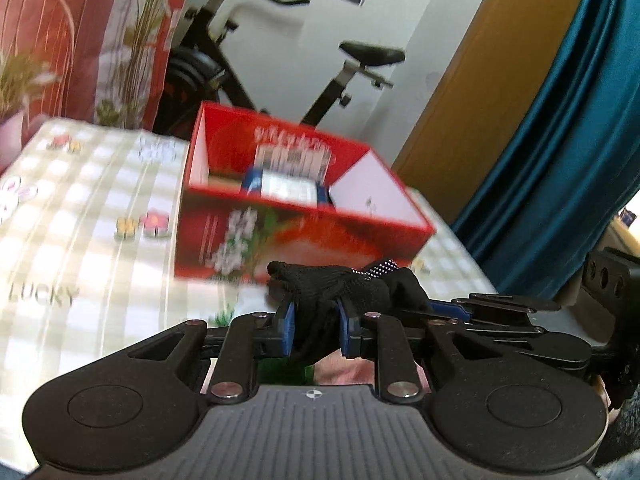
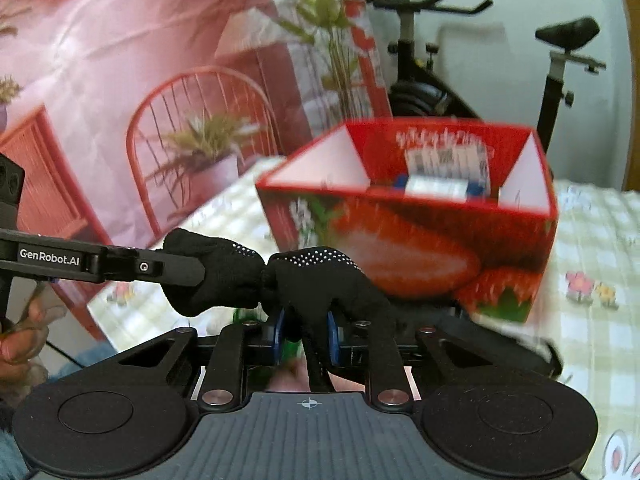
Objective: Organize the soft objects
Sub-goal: 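Carry the black gloves with the right gripper over the red box and release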
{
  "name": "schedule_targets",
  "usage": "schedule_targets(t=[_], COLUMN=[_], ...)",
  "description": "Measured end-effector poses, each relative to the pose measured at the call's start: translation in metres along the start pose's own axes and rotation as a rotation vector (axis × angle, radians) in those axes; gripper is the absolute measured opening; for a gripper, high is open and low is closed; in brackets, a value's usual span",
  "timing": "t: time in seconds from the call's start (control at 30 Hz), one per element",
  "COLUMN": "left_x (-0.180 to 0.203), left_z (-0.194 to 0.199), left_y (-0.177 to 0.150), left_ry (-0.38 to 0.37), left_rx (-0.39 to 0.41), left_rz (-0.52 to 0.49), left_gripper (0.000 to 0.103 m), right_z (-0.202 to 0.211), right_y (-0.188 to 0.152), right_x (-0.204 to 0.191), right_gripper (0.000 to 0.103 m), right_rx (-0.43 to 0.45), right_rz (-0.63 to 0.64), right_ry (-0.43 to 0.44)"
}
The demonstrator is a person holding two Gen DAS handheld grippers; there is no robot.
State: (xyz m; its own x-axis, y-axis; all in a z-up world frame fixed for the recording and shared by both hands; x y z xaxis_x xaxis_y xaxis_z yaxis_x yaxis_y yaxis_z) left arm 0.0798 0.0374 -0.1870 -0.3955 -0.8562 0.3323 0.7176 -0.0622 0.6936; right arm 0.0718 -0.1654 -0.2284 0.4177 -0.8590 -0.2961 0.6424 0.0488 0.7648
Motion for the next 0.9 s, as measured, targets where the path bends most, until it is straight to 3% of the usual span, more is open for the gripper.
schedule_targets(t=[0.43, 0.67, 0.9], left_x=[0.015, 0.005, -0.022], left_z=[-0.015, -0.056, -0.112], left_y=[0.097, 0.139, 0.151], left_ry=[-0.025, 0.001, 0.017], left_rx=[0.126, 0.124, 0.008], left_rz=[-0.038, -0.049, 0.005], left_gripper=[0.023, 0.024, 0.025], right_z=[0.004, -0.03, -0.09], right_y=[0.11, 0.154, 0.163], right_x=[0.03, 0.055, 0.088], right_gripper=[0.019, 0.019, 0.019], right_rx=[0.105, 0.08, -0.018], right_rz=[0.057, 0.08, 0.015], right_ry=[-0.055, -0.108, -0.15])
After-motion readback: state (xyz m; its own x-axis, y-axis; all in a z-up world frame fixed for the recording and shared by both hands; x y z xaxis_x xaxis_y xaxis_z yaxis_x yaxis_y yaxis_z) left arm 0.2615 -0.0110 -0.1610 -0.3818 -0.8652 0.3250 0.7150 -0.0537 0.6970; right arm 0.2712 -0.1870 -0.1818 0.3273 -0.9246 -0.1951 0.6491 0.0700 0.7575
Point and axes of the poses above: each gripper's, at about its wrist camera, not at the fingertips, and z roughly against the way its jaws point, x to its right, y to its top, the point moved 2 cm from there along -z, roughly the way its jaws point, and after that the axes turned 6 degrees about -x, right-handed, at the moved point
